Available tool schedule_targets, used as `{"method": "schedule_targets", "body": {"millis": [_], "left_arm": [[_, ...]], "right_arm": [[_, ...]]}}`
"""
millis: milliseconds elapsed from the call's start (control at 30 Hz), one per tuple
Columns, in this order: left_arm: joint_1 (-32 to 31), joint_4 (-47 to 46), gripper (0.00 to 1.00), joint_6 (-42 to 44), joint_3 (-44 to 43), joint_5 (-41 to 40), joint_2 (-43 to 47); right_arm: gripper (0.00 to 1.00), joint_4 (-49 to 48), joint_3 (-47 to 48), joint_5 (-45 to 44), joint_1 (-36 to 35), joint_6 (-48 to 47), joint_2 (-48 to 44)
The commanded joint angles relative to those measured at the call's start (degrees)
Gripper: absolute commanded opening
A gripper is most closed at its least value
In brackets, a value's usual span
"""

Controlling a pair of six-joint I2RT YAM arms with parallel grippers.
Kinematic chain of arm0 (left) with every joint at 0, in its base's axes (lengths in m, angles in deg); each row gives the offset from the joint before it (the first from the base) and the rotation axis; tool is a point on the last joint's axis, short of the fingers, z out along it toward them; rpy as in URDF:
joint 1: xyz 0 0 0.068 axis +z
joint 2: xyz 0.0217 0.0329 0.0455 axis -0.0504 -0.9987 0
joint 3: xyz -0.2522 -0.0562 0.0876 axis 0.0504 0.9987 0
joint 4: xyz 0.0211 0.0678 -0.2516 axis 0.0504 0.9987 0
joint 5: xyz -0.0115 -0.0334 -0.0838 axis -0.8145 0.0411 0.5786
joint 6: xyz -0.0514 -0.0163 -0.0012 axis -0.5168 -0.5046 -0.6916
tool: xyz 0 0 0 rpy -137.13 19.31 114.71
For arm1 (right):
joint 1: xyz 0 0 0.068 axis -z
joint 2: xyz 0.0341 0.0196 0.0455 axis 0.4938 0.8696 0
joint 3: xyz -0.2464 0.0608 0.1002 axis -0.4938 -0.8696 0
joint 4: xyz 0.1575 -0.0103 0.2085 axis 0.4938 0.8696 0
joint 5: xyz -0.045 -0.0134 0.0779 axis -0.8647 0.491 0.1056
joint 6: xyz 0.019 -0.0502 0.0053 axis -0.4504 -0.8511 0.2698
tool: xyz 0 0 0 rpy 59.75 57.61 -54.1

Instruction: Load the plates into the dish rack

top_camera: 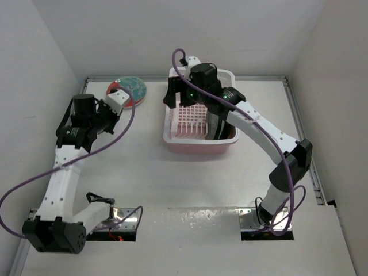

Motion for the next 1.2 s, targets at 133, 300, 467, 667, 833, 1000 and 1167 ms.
{"method": "schedule_targets", "body": {"millis": [133, 300, 467, 667, 833, 1000, 1167], "left_arm": [[-8.2, -7.3, 0.00, 12.7, 2.4, 8.2, 11.7], [-13.8, -10.2, 0.00, 13.9, 4.1, 7.6, 14.9], [-17.6, -12.2, 0.00, 14.8, 5.2, 5.8, 16.6], [-21.8, -13.3, 0.00, 17.3, 6.8, 3.3, 19.6], [-23.7, -13.9, 0.00, 19.2, 8.1, 3.1, 21.4], [-24.8, -16.6, 0.00, 18.7, 10.0, 3.1, 22.0], [-25.8, -18.5, 0.00, 20.0, 11.2, 2.5, 22.0]], "right_arm": [[0.77, -3.0, 4.5, 3.8, -6.2, 15.9, 0.3], [0.77, -3.1, 3.7, -1.7, -10.5, 19.5, 0.7], [0.76, -1.6, 0.7, -4.2, -11.7, 26.5, 0.9], [0.75, 0.5, 0.3, -7.2, -12.9, 29.1, 1.7], [0.70, -2.6, 0.7, -6.3, -12.8, 30.0, 4.5], [0.25, -2.9, 6.3, -2.3, -13.1, 31.2, 8.4], [0.00, -5.9, 2.7, -3.6, -12.6, 30.7, 6.8]]}}
